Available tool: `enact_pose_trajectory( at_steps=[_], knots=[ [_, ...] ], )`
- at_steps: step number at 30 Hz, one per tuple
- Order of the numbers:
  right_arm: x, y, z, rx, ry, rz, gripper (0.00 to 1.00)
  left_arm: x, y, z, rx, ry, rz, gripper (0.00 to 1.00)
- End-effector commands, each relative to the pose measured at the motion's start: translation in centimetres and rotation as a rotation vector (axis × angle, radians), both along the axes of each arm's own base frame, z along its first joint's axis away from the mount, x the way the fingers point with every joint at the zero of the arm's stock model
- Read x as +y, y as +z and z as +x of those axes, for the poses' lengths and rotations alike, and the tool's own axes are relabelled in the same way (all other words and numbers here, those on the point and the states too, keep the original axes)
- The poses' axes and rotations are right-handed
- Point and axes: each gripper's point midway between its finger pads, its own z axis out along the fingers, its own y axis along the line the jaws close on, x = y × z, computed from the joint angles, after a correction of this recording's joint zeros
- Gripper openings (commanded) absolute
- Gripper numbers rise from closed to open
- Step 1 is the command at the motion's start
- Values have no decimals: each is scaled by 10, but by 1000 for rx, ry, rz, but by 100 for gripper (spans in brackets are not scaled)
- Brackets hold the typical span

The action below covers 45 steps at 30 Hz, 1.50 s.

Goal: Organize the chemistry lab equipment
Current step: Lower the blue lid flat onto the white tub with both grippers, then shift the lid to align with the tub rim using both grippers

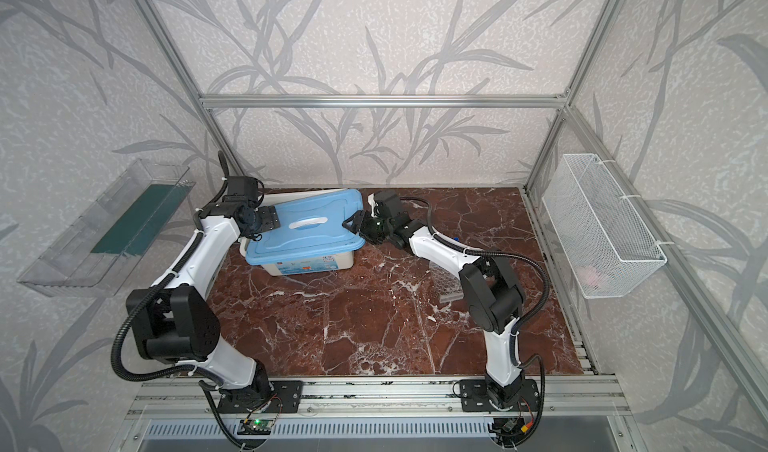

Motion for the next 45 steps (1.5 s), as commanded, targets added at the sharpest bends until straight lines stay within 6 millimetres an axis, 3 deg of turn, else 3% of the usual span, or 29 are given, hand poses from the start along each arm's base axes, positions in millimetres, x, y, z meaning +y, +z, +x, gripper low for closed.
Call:
enact_pose_trajectory(
  at_steps=[1,4,9,16,24,31,41,45],
  knots=[
    [6,-5,0,-12,37,-48,57,-7,-19,-5,66,-32,-50,91],
    [2,-13,0,-7,39,-89,56,-15,-27,-3,79,-51,-102,91],
    [-13,-21,0,-11,24,-126,56,-43,-23,2,35,-140,-237,92],
    [-51,-20,10,-8,-29,-120,56,-92,-11,1,-41,-245,-365,94],
    [-85,-19,22,-17,-61,-188,58,-127,7,4,-121,-307,-460,95],
    [-88,-22,34,-35,-55,-266,59,-120,15,5,-163,-285,-417,94],
    [-89,-40,40,-78,-40,-280,64,-118,20,-1,-178,-273,-419,97],
    [-89,-34,46,-75,-36,-268,68,-114,30,-6,-204,-262,-401,99]
  ],
)
